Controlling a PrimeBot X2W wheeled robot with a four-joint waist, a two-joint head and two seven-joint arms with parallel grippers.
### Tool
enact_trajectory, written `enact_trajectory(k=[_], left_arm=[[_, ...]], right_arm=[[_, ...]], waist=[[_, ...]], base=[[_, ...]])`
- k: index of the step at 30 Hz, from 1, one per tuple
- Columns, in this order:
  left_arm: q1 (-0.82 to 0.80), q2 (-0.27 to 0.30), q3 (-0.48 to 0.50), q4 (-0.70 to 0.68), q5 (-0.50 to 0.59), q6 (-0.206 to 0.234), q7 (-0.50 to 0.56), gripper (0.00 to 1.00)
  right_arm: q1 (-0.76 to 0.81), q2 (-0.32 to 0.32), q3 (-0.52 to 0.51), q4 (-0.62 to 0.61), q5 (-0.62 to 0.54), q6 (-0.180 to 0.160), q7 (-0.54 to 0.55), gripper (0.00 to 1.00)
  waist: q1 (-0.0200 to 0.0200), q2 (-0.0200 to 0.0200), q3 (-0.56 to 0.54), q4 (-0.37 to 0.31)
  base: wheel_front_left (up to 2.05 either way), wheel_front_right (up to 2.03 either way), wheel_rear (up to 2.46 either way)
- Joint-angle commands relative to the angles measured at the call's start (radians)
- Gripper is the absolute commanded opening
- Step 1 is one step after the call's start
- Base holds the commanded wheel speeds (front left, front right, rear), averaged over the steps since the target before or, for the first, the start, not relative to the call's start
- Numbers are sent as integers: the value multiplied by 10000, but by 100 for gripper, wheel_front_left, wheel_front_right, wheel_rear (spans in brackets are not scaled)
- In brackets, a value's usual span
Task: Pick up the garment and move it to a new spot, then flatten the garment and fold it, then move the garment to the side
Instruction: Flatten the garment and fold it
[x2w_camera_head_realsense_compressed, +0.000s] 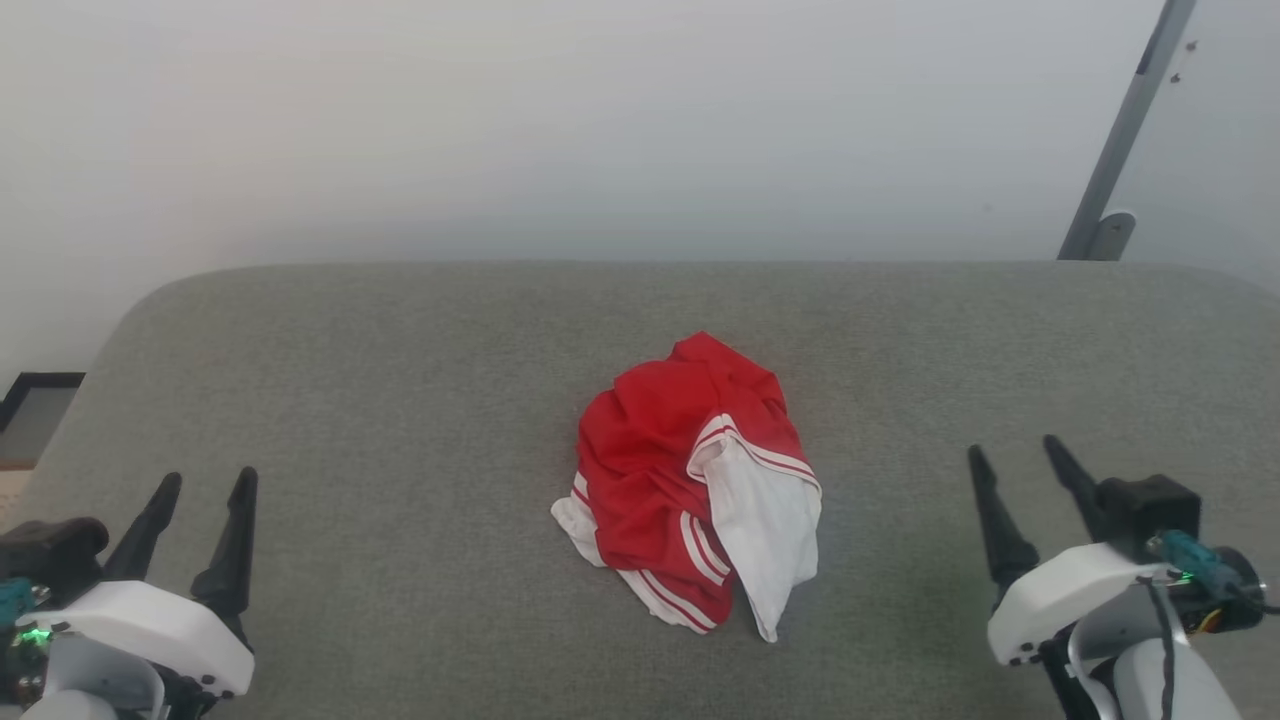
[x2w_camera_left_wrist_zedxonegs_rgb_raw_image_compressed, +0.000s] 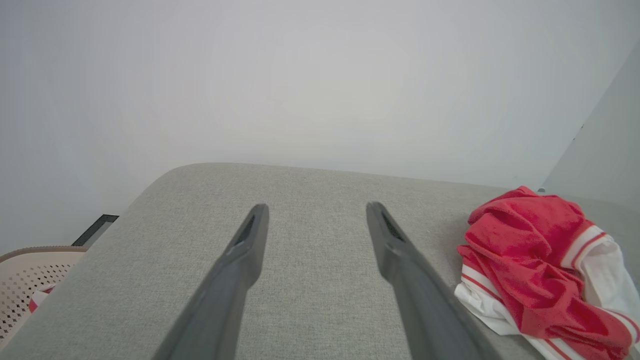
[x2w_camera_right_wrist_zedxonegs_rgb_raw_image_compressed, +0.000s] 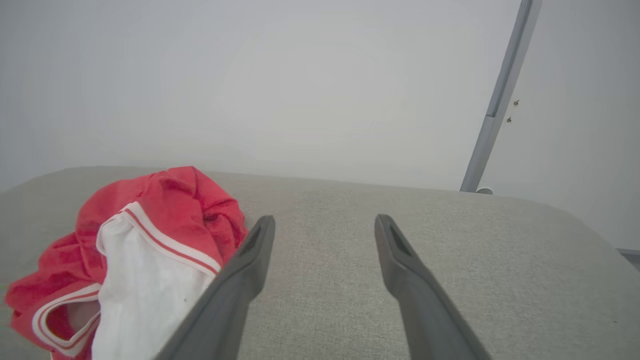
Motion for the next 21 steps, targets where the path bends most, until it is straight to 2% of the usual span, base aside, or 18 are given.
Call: enact_trajectory(k=[1, 10, 15, 21], left_arm=[[48, -28, -17, -75, 12, 34, 27, 100], [-350, -130, -330, -186, 62, -39, 341, 100], [-631, -307, -567, -161, 104, -100, 492, 100], [-966, -534, -752, -10, 129, -209, 477, 100]], right_arm=[[58, -6, 85, -35, 106, 1, 60, 100], [-74, -153, 1520, 79, 750, 1, 995, 100], [-220, -352, 2148, 477, 1151, 1, 2065, 100], [-405, -494, 2439, 1009, 1359, 1, 3199, 100]], waist=[[0, -1, 31, 63], [0, -1, 285, 800], [0, -1, 517, 1325], [0, -1, 850, 1809]], base=[[0, 0, 0], [0, 0, 0], [0, 0, 0], [0, 0, 0]])
